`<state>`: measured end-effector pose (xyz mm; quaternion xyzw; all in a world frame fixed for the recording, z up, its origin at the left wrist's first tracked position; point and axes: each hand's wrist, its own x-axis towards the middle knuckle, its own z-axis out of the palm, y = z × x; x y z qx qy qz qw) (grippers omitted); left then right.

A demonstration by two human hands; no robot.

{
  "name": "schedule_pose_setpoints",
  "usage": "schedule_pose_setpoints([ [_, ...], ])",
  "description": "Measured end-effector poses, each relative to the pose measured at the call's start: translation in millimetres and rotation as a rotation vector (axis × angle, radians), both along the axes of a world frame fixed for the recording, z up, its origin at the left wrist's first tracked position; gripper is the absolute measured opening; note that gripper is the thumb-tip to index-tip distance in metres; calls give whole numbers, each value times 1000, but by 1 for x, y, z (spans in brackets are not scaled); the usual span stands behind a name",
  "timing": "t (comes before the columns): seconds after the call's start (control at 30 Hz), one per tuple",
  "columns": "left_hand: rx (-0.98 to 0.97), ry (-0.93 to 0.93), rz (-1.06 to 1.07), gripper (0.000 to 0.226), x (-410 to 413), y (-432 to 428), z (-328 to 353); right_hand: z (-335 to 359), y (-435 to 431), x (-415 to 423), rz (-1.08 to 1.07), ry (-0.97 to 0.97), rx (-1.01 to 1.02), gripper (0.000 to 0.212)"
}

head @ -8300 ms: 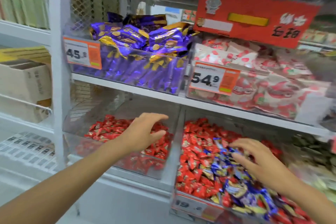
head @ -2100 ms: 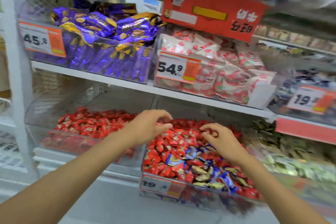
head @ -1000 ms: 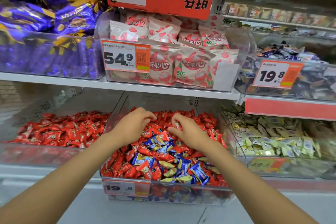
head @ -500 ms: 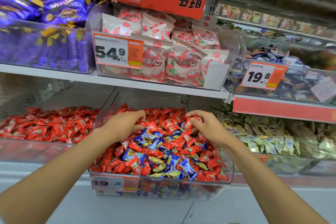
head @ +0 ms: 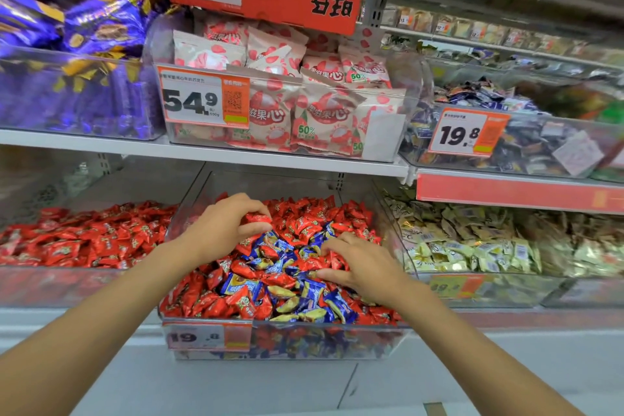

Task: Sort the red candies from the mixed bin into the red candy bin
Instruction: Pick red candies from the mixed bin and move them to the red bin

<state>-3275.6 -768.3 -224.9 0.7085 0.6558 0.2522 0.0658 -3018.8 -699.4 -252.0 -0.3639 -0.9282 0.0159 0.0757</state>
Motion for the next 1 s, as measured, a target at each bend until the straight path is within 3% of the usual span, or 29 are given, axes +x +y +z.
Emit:
schedule_pose_setpoints([
  [0.17,49,-50,0,10,6,-3,3,7,7,5,4,294,-255,13],
  [0.37,8,10,-66,15,17,1,-4,27,14,13,-25,503,-381,29],
  [0.53,-149,107,-104,23,18,0,-14,27,9,5,-49,474,-345,6],
  [0.67,-225,272,-96,41,16,1,-18,16,6,-12,35,172,-299,31],
  [0.73,-217,253,-91,44,15,2,-19,11,7,-18,45,85,-276,26],
  [0.87,-151,124,-110,32,14,3,-20,7,10,-17,35,136,-285,8],
  [1.0,-23,-3,-99,25,12,2,-18,9,11,-8,-25,329,-330,14],
])
